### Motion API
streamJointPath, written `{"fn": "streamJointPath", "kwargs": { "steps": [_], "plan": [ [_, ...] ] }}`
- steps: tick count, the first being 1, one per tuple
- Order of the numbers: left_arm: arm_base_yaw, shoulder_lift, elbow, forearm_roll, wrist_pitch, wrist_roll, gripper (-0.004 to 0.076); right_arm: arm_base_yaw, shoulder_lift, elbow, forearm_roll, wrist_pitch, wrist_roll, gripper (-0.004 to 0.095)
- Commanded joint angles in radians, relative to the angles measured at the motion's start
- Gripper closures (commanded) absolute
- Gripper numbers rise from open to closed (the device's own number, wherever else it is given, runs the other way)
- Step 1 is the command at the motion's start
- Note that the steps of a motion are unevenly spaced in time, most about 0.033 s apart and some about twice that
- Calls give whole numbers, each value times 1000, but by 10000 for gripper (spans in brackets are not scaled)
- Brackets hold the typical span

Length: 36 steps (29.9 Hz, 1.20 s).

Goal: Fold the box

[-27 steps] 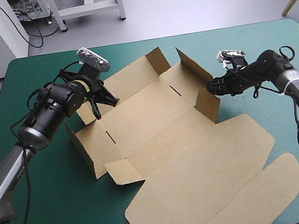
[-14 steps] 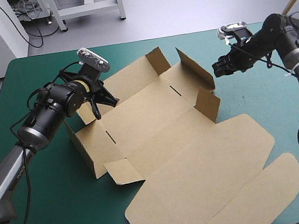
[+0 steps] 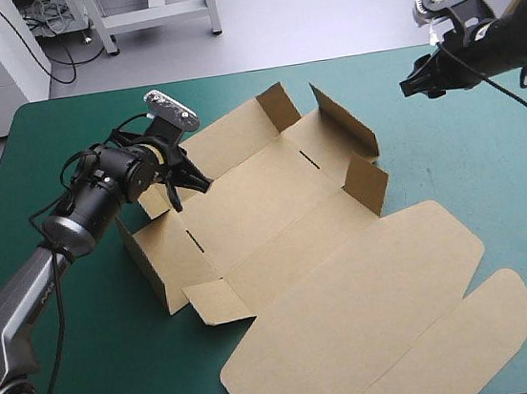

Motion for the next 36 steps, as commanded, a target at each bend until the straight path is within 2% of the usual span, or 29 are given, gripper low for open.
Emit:
{"fn": "streamJointPath", "kwargs": {
  "steps": [1, 13, 19, 27, 36],
  "plan": [
    [-3, -40, -32, 0, -49, -12, 734, -7, -104, -32, -5, -34, -1, 414],
    [-3, -40, -32, 0, -51, -12, 734, -7, -254, -32, 25, -34, -1, 414],
    [-3, -40, -32, 0, -50, -12, 734, -7, -255, 10, 131, -34, -35, 413],
    [-3, -43, -32, 0, -59, -12, 734, -4, -216, 111, 165, -34, -93, 413],
    [-3, -44, -32, 0, -69, -12, 734, -5, -96, 122, 276, -34, -143, 413]
  ]
}}
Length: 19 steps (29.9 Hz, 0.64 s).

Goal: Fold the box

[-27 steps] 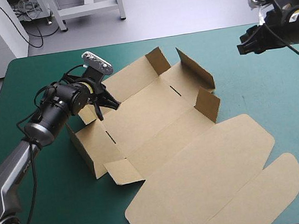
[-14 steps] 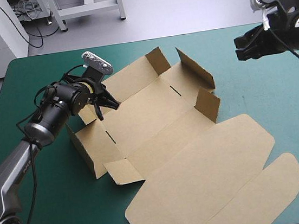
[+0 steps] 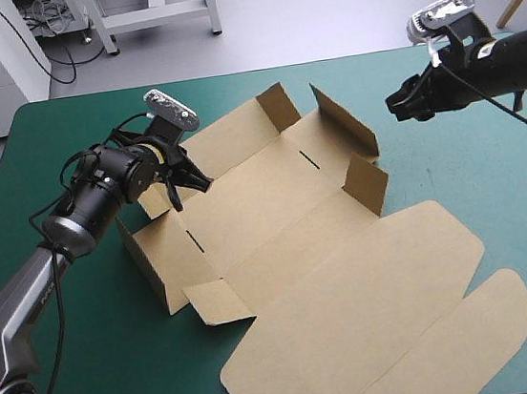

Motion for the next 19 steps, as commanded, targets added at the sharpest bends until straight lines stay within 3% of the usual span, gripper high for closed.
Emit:
{"fn": "streamJointPath", "kwargs": {
  "steps": [1, 13, 19],
  "plan": [
    [-3, -44, -32, 0, -59, -12, 734, -3, 17, -20, 54, -43, -20, 413],
    [-3, -44, -32, 0, -55, -15, 734, 171, 177, -20, -106, -43, 24, 312],
    [-3, -44, -32, 0, -40, -15, 734, 186, 260, -20, -160, -43, 70, 274]
  ]
}}
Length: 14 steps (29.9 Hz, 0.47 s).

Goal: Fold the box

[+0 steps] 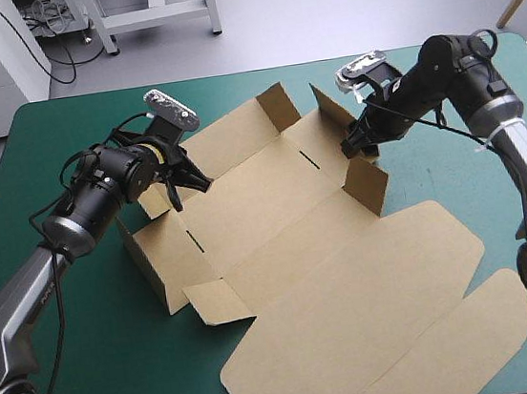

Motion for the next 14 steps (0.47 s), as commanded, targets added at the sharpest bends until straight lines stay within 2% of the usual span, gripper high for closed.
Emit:
{"fn": "streamJointPath", "kwargs": {
  "steps": [1, 5, 14],
  "plan": [
    [-3, -44, -32, 0, -43, -14, 734, -1, -3, -20, -27, -32, 29, 247],
    [-3, -44, -32, 0, -43, -14, 734, -1, 30, -20, -41, -32, 56, 161],
    [-3, -44, -32, 0, -35, -14, 734, -1, 88, -20, -43, -32, 56, 166]
  ]
}}
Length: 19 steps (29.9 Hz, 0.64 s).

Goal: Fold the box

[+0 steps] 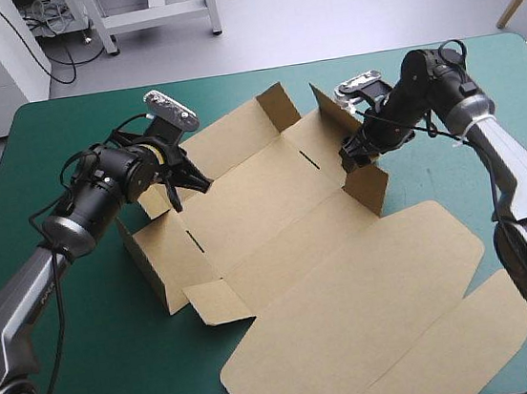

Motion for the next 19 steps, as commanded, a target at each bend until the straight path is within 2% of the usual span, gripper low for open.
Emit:
{"fn": "streamJointPath", "kwargs": {
  "steps": [1, 11, 19],
  "plan": [
    [-3, -44, -32, 0, -41, -9, 734, -1, -30, -20, 14, -20, -1, 166],
    [-3, -44, -32, 0, -40, -9, 734, -1, 30, -20, 14, -20, 45, 172],
    [-3, -44, -32, 0, -39, -9, 734, -1, 50, 41, 26, -20, 48, 269]
  ]
}}
